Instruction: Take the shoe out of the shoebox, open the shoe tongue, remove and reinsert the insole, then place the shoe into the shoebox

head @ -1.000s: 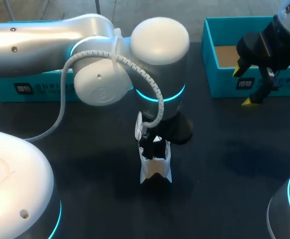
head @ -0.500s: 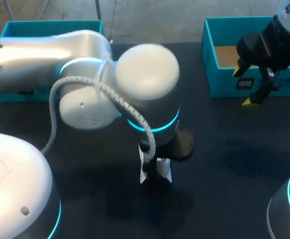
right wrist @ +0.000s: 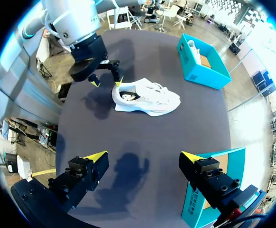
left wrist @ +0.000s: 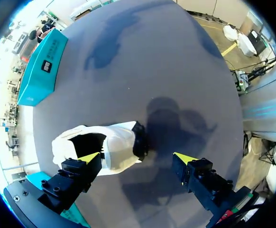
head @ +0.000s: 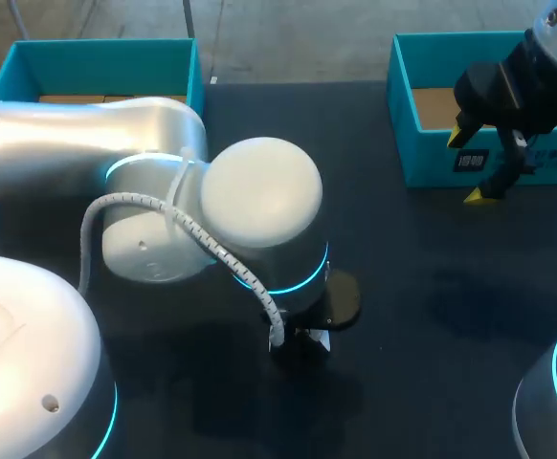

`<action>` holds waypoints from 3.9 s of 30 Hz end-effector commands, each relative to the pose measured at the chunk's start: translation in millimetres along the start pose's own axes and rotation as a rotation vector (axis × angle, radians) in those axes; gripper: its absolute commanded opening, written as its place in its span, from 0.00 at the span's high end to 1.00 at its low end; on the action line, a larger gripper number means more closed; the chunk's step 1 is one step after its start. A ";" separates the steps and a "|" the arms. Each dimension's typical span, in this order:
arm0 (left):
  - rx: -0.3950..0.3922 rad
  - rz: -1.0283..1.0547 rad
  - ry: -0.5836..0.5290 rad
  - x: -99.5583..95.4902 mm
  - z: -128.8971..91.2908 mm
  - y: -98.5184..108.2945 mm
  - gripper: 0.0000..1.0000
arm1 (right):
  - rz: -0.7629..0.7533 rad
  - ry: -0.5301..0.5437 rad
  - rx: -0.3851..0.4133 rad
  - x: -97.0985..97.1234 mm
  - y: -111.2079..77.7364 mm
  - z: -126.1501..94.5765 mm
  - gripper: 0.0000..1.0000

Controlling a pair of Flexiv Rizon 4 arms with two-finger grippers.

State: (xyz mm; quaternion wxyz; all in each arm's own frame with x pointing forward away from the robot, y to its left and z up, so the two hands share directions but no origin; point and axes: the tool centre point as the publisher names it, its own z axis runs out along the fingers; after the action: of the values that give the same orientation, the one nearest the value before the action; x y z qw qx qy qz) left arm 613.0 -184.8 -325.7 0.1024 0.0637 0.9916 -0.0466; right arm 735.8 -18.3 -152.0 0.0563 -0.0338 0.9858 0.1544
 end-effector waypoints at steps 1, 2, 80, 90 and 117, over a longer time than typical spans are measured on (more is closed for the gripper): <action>0.005 -0.013 0.017 -6.0 9.6 4.4 0.00 | 0.001 0.004 0.004 -2.5 1.4 1.0 0.00; -0.008 -0.024 0.015 -7.2 11.5 5.8 0.00 | 0.001 0.004 0.004 -2.5 1.4 1.0 0.00; -0.073 -0.097 0.360 -24.0 -67.4 24.6 1.00 | 0.001 0.004 0.004 -2.5 1.4 1.0 0.00; -0.067 -0.090 0.340 -47.2 -114.4 41.3 1.00 | 0.001 0.004 0.004 -2.5 1.4 1.0 0.00; -0.076 -0.088 0.332 -60.6 -128.7 47.6 1.00 | 0.001 0.004 0.004 -2.5 1.4 1.0 0.00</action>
State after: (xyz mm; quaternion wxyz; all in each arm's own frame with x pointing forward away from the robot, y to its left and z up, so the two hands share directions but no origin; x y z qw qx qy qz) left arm 652.5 -132.6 -192.3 -0.0631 0.0230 0.9977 -0.0016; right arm 735.8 -18.4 -151.9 0.0564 -0.0337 0.9858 0.1542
